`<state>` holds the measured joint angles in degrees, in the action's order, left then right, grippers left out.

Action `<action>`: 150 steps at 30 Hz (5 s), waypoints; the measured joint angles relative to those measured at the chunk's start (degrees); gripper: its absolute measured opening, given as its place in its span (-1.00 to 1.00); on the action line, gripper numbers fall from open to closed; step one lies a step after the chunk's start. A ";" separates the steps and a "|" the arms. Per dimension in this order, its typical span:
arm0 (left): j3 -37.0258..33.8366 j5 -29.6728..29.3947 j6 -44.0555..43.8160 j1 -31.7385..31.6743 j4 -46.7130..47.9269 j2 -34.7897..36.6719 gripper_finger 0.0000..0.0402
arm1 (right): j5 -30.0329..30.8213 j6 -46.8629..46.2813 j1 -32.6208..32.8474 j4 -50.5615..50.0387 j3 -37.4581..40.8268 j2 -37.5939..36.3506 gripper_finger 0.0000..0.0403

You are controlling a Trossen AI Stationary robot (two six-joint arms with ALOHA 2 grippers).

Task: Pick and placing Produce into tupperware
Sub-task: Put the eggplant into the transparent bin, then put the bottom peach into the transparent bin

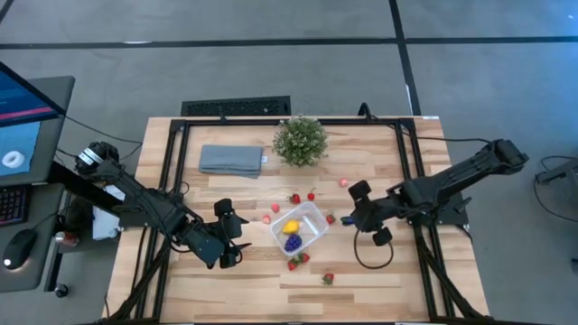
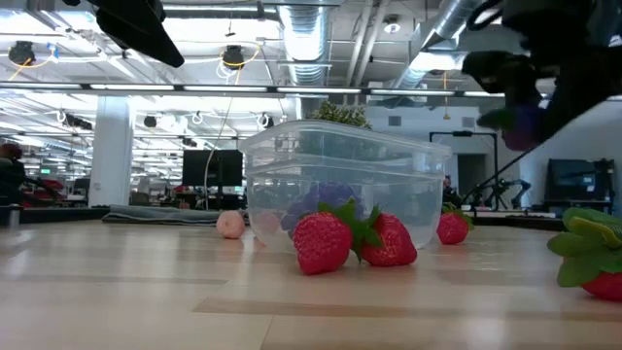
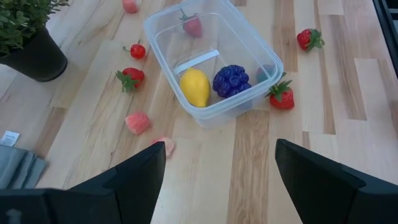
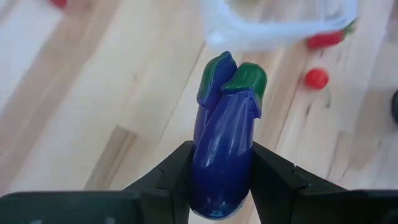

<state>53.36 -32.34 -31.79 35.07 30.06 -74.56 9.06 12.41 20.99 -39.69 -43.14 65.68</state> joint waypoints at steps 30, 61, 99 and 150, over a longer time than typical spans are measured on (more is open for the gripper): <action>0.02 -0.01 1.00 -0.02 0.01 0.01 0.47 | -1.75 16.59 -5.05 32.91 -0.50 4.99 -0.21; 0.04 -3.10 -0.68 4.20 0.18 0.00 0.47 | -6.57 16.08 -8.77 27.71 -14.93 28.00 -0.11; -22.95 -19.43 9.22 2.68 -20.98 -0.02 0.47 | -4.22 -11.22 2.62 23.11 -1.32 -6.84 0.17; -28.39 3.58 16.18 -15.27 -44.47 -1.28 0.47 | 14.98 -16.99 9.68 38.79 25.27 -25.85 -0.32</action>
<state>24.97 -28.76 -15.60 19.80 -14.42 -75.85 24.04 -4.58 30.66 -0.90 -17.87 39.83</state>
